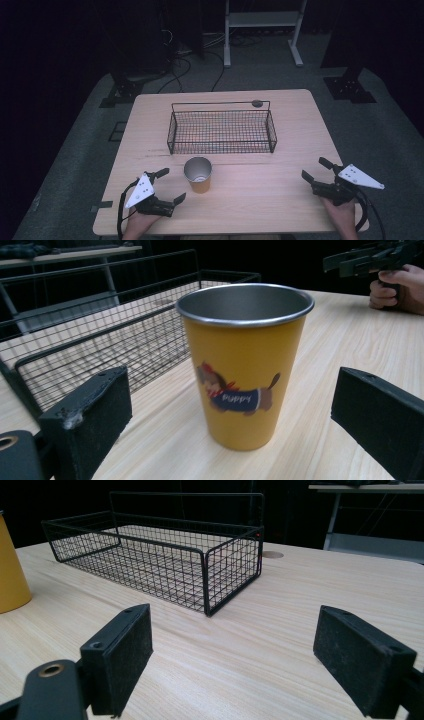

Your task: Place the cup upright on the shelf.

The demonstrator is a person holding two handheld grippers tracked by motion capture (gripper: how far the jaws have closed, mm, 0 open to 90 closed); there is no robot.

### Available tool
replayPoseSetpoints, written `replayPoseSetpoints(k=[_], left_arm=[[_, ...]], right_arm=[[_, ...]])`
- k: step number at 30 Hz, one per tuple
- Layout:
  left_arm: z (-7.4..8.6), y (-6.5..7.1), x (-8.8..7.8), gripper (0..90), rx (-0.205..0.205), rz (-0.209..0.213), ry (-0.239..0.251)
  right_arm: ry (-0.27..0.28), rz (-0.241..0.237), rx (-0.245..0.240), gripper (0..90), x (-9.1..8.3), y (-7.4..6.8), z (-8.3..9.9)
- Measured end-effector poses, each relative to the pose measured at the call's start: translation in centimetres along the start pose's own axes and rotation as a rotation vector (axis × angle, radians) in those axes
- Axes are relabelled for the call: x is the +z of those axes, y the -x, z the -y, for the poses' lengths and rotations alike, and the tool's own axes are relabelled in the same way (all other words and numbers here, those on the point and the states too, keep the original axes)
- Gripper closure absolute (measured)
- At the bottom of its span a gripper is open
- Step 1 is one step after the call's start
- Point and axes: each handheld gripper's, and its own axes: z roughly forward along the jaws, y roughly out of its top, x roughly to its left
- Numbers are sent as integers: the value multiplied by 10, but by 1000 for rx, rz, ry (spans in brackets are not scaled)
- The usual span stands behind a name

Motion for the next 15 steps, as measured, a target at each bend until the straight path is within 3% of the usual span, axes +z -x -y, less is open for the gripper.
replayPoseSetpoints(k=[5, 15], left_arm=[[-2, 4, 10, 20, 4, 24, -10], [-5, 8, 32, 20, 3, 12, -25]], right_arm=[[-1, -1, 0, 148, 0, 0, 0], [-2, -4, 2, 148, 0, 0, 0]])
